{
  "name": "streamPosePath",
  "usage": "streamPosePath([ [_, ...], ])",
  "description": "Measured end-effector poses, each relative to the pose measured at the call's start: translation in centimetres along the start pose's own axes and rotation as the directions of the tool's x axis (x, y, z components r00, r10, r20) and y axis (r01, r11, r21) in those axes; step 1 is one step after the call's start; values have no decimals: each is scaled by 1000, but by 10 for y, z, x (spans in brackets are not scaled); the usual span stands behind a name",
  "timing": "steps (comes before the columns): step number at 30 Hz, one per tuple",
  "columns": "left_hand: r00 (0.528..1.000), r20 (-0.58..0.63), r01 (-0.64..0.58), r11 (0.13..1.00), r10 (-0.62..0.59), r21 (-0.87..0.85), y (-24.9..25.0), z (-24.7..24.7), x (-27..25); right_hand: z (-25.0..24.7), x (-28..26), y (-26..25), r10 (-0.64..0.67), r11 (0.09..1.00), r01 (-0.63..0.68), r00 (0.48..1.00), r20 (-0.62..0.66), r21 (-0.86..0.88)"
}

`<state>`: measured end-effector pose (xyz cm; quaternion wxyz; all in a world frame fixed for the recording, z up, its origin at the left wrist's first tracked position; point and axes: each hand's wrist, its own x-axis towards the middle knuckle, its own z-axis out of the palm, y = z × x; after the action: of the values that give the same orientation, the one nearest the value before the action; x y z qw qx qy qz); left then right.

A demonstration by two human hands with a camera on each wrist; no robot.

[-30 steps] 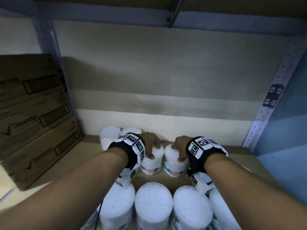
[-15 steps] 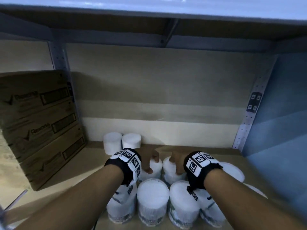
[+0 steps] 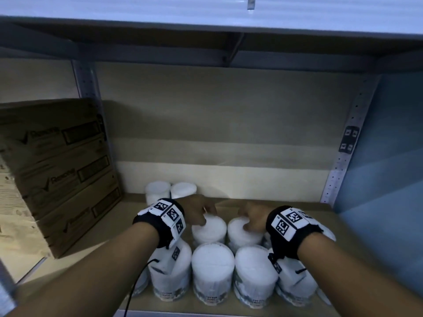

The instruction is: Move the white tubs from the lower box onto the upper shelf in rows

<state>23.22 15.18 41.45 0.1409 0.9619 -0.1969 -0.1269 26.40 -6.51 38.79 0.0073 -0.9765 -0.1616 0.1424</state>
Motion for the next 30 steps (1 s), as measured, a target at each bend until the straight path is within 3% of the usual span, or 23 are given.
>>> streamPosePath([
  [5,982,-129,139,990,-138,-7,-31,-32,-7,-30,5,-18,-16,992,37,986,-163,124],
  [12,946,-184,271,962,-267,-3,-87,-57,-11,-54,37,-66,-108,961,165,964,-244,224],
  [17,930,-209,302,953,-301,-28,-129,-57,-10,-56,67,-92,-235,952,272,943,-236,140],
  [24,916,-199,353,936,-348,-11,-172,-55,13,-56,124,-108,-237,961,258,954,-186,99],
  [30,926,-210,315,948,-315,-30,-184,-51,39,-48,159,-122,-260,961,270,955,-145,55],
])
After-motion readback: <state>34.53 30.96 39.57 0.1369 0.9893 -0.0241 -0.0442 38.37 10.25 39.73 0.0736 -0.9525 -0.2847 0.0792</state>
